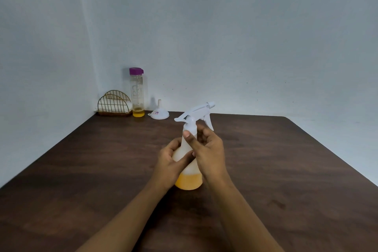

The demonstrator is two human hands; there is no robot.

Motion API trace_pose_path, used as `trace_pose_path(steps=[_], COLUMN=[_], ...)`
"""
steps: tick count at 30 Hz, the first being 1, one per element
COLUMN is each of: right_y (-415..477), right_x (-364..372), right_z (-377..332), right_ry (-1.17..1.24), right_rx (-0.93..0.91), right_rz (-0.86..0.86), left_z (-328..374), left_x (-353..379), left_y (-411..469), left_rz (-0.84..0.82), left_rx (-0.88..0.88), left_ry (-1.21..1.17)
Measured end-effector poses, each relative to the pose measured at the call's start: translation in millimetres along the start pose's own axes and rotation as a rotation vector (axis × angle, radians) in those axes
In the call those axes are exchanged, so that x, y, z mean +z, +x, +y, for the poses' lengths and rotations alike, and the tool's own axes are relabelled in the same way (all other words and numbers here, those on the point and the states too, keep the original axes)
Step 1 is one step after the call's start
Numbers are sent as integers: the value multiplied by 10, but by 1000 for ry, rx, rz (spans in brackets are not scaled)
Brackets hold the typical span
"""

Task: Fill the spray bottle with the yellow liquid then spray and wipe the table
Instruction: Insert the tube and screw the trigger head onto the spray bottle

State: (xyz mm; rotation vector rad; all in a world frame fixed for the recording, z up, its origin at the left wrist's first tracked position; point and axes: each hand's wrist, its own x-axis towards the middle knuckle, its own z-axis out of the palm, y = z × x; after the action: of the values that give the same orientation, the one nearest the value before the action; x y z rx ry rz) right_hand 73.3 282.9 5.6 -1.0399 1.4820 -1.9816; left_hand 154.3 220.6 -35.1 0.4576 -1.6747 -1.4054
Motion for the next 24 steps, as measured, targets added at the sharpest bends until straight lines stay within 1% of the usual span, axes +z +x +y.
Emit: trace_pose_path(steps=[3,5,7,9,11,13,14,17,20,22,24], right_y=[0,-4,-16,-36,-54,-44,-37,-16,-6,-11,-17], right_x=[164,239,251,194,113,50,26,11,55,107,146], right_z=[12,2,-5,31,54,61,49,35,46,52,54], right_ry=[26,-3,-22,-21,-4,-66,-104,-117,-178,-254,-282], right_rx=[6,1,-3,-5,-1,0,-12,-28,-71,-128,-159], right_rz=[194,263,252,160,29,-63,-80,-44,61,146,202], left_z=[14,24,31,17,3,-12,-19,-15,-10,-51,-102], left_x=[14,18,18,11,-5,-23,-30,-27,12,30,56], left_y=[-12,-19,-19,-17,-8,-1,1,7,3,-10,-27], left_rz=[3,0,0,-2,-3,-11,-17,-15,14,58,120], left_rx=[21,40,38,30,20,9,0,-15,-4,32,61], left_ry=[-15,3,7,3,3,5,10,10,19,95,217])
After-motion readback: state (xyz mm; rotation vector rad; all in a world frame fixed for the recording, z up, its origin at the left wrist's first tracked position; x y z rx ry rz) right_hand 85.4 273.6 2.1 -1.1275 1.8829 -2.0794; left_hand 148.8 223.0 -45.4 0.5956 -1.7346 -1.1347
